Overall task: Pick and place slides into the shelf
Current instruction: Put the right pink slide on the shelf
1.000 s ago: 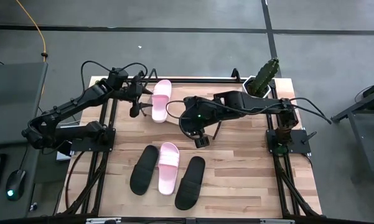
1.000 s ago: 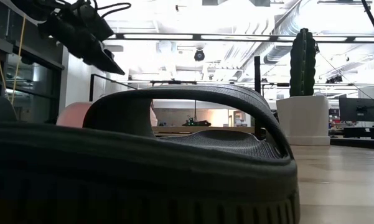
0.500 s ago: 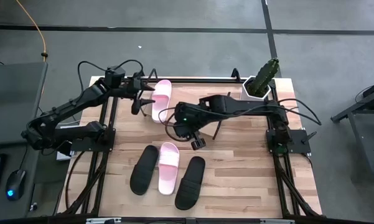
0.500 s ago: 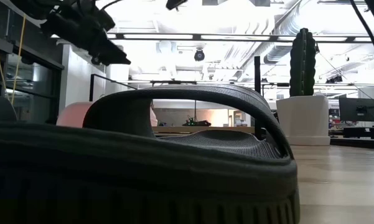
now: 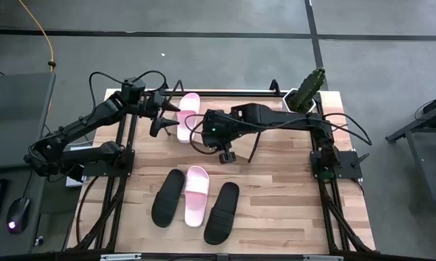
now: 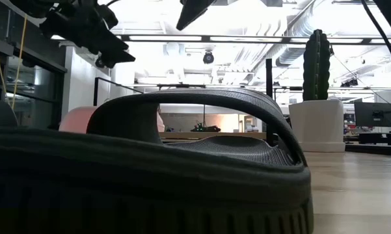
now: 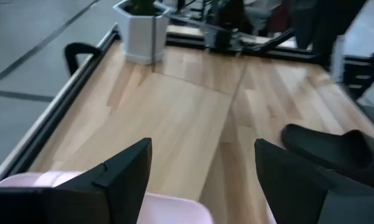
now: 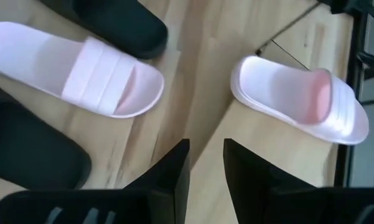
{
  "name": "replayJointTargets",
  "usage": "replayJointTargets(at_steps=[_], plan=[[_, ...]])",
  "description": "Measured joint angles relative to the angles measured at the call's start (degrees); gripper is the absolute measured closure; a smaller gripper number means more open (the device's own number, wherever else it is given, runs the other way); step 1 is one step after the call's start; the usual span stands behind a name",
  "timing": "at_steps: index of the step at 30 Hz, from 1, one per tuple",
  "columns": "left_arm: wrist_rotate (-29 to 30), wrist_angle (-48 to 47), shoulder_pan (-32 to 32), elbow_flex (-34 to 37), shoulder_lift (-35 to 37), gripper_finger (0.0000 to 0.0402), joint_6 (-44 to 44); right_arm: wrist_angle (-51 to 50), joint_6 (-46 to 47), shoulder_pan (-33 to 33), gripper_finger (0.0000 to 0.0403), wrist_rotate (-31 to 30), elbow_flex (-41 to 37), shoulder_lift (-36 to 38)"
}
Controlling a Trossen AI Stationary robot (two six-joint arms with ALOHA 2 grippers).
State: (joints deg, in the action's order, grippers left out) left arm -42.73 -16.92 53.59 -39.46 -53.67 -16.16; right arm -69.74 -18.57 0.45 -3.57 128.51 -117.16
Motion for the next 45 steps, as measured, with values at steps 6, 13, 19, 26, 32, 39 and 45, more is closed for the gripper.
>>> replayJointTargets(at_steps=[6, 13, 19, 26, 32, 39, 45], plan=[[3.53, -1.39, 0.01, 0.0, -0.08, 0.0137, -0.1, -1.27, 2.47, -1.48, 0.0316, -1.83, 0.0, -0.21], [5.26, 1.17, -1.18, 1.01, -2.26, 0.0137, -0.59, -1.23, 2.67, -2.04, 0.0316, -2.1, 0.0, -0.24], [17.51, 7.8, -7.93, 0.11, -7.49, 0.0137, -4.43, 0.01, 2.2, -1.97, 0.0316, -2.04, 0.0, -0.24], [36.94, 0.39, -15.49, -7.36, -11.95, 0.0137, -8.98, -0.25, 2.61, -1.94, 0.0316, -1.76, 0.0, -0.24], [39.1, -3.7, -17.69, -12.77, -17.11, 0.0137, -15.1, -2.05, 3.11, -1.91, 0.0316, -1.73, 0.0, -0.24], [39.99, -6.68, -17.6, -16.83, -23.35, 0.0137, -16.85, -5.47, 3.09, -1.82, 0.0316, -1.94, 0.0, -0.23], [39.33, -6.62, -17.6, -16.87, -28.5, 0.0137, -16.58, -8.32, 3.09, -1.16, 0.0316, -1.97, 0.0, -0.07]])
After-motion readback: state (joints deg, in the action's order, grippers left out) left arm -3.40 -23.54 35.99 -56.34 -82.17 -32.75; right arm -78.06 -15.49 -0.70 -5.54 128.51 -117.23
